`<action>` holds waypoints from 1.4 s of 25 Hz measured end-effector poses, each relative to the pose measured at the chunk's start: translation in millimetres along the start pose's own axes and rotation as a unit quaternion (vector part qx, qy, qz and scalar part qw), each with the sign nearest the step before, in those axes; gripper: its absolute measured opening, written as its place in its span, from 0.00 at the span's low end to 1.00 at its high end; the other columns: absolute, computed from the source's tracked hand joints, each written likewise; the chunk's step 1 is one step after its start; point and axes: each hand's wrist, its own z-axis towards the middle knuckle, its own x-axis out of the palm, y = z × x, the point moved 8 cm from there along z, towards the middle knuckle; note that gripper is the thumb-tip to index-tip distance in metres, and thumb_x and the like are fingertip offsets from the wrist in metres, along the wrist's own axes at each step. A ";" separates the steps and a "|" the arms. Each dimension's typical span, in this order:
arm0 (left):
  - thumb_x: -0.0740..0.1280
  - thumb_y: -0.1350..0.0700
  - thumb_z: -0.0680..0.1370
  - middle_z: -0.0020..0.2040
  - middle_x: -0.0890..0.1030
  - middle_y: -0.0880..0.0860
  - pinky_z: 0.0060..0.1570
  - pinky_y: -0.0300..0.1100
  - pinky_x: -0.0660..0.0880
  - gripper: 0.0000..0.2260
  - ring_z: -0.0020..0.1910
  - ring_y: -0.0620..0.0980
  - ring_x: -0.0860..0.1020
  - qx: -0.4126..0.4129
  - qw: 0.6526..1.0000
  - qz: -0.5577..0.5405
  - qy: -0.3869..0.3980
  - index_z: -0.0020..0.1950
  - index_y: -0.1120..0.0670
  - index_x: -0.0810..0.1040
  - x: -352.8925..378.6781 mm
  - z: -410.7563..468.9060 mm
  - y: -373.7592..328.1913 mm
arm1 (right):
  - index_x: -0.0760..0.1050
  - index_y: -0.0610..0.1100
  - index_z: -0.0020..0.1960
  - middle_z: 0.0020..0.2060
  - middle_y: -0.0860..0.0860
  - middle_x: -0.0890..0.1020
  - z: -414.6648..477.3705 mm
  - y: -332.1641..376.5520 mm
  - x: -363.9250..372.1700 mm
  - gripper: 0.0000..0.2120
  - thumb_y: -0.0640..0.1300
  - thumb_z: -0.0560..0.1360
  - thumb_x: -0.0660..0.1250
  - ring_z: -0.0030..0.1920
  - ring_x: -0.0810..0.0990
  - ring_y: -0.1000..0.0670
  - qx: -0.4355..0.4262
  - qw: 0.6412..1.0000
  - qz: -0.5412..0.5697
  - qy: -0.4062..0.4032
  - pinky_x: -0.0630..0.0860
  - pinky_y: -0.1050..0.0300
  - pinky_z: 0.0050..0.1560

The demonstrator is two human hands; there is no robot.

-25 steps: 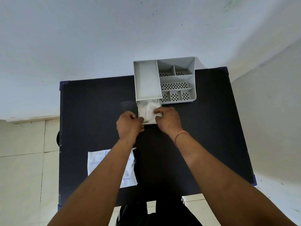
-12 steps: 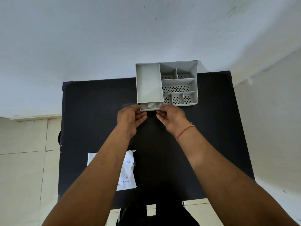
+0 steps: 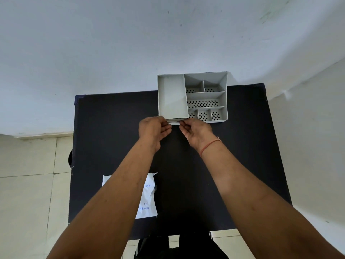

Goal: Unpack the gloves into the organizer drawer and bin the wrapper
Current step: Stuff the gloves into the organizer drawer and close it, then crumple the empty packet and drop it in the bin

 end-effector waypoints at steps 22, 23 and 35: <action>0.79 0.51 0.75 0.55 0.86 0.56 0.57 0.54 0.85 0.14 0.51 0.58 0.85 -0.031 0.909 0.408 -0.084 0.60 0.50 0.84 -262.0 -71.0 108.5 | 0.82 0.44 0.61 0.61 0.43 0.84 -61.5 -185.4 26.5 0.21 0.53 0.72 0.77 0.62 0.81 0.39 -0.147 0.504 -0.846 0.097 0.82 0.48 0.60; 0.79 0.51 0.75 0.59 0.86 0.56 0.57 0.51 0.84 0.19 0.53 0.57 0.85 -0.039 0.900 0.429 -0.064 0.64 0.51 0.83 -264.5 -72.7 114.7 | 0.85 0.43 0.57 0.56 0.44 0.85 -64.6 -188.4 26.5 0.16 0.50 0.73 0.76 0.60 0.83 0.41 -0.143 0.512 -0.840 0.103 0.82 0.51 0.56; 0.77 0.63 0.75 0.64 0.88 0.57 0.54 0.59 0.86 0.25 0.60 0.62 0.87 0.048 0.964 -0.008 0.260 0.71 0.50 0.81 -176.8 -158.7 21.2 | 0.76 0.38 0.73 0.61 0.37 0.84 -215.3 -135.3 53.1 0.24 0.51 0.85 0.59 0.54 0.85 0.40 0.039 0.923 -0.197 0.327 0.80 0.39 0.62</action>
